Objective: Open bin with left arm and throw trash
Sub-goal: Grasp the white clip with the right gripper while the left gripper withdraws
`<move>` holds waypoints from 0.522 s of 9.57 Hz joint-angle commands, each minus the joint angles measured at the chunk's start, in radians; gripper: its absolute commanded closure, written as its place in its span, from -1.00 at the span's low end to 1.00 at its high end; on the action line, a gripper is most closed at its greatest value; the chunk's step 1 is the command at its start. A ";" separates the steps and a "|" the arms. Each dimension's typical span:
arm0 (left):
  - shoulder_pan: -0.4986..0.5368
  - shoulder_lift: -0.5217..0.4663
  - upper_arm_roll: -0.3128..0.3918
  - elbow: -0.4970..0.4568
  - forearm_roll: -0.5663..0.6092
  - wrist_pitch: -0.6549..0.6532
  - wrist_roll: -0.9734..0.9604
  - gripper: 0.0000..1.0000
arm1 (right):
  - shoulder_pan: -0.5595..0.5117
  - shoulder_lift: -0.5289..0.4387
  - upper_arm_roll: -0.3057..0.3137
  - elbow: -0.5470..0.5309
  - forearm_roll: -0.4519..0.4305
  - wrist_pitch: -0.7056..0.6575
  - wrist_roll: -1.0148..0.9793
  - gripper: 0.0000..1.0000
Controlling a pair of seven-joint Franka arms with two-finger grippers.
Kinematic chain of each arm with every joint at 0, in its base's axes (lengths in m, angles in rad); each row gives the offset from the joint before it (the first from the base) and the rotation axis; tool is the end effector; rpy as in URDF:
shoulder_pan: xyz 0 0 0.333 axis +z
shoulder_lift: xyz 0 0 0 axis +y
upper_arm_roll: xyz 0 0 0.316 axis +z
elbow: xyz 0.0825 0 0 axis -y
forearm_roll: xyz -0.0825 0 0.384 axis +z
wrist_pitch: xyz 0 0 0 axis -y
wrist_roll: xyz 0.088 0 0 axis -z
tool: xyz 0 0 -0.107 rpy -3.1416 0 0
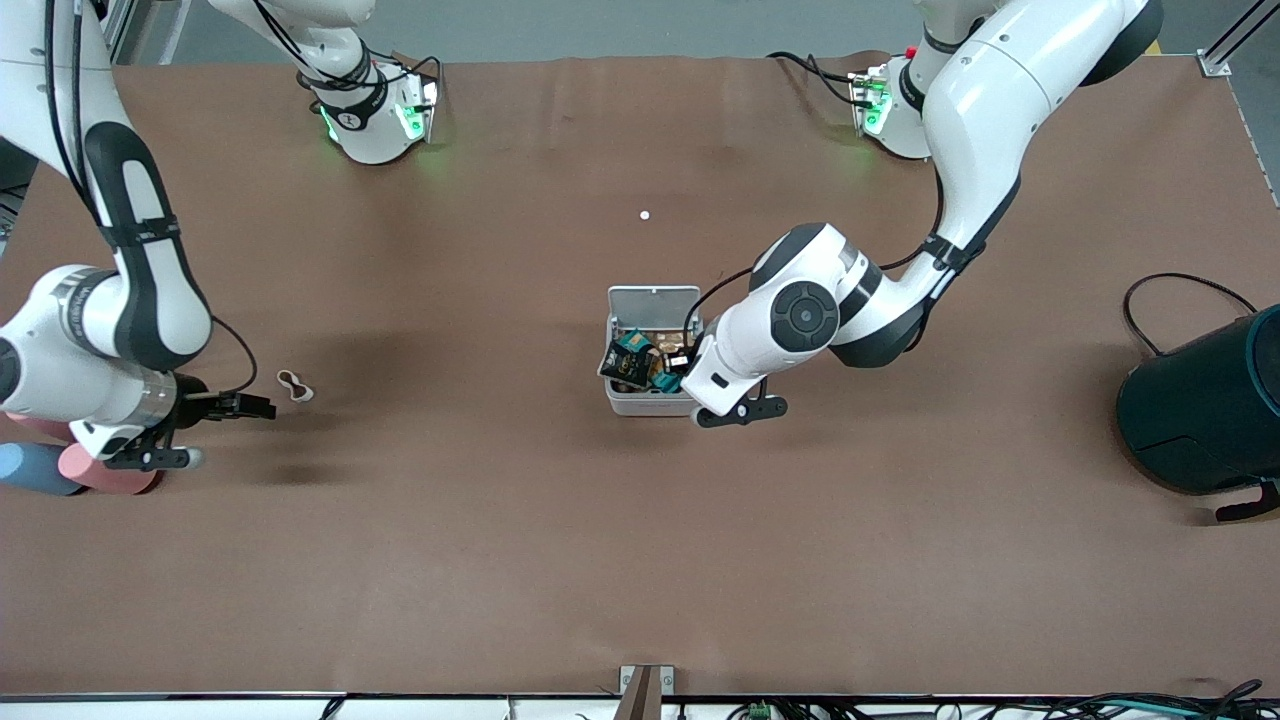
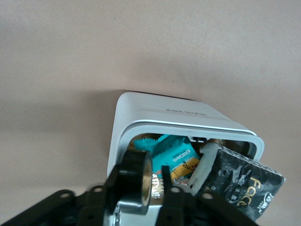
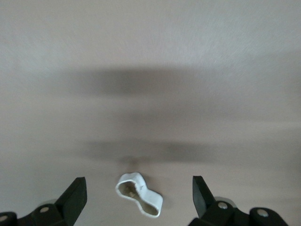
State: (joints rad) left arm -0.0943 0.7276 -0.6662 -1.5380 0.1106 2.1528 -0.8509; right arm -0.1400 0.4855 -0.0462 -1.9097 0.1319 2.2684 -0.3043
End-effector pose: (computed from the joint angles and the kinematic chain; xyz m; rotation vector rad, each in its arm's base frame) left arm 0.5648 -0.4206 0.2987 2.8600 0.2387 -0.3045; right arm 0.6059 -0.1096 0.2312 -3.0352 -0.0469 0.1576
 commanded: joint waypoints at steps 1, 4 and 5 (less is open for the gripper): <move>0.013 -0.013 -0.001 -0.017 0.018 0.006 0.001 -1.00 | 0.016 -0.030 0.020 -0.190 -0.014 0.205 -0.022 -0.97; 0.019 -0.020 -0.001 -0.017 0.018 -0.005 -0.002 -1.00 | 0.033 -0.036 0.019 -0.264 -0.015 0.256 -0.036 -0.98; 0.046 -0.046 -0.001 -0.016 0.018 -0.022 0.000 -1.00 | 0.031 -0.038 0.019 -0.278 -0.015 0.257 -0.057 -0.97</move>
State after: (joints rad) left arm -0.0754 0.7252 -0.6642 -1.5413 0.1131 2.1522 -0.8498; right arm -0.1074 0.4883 -0.0288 -2.1347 0.1198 2.5118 -0.3308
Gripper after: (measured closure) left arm 0.000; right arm 0.013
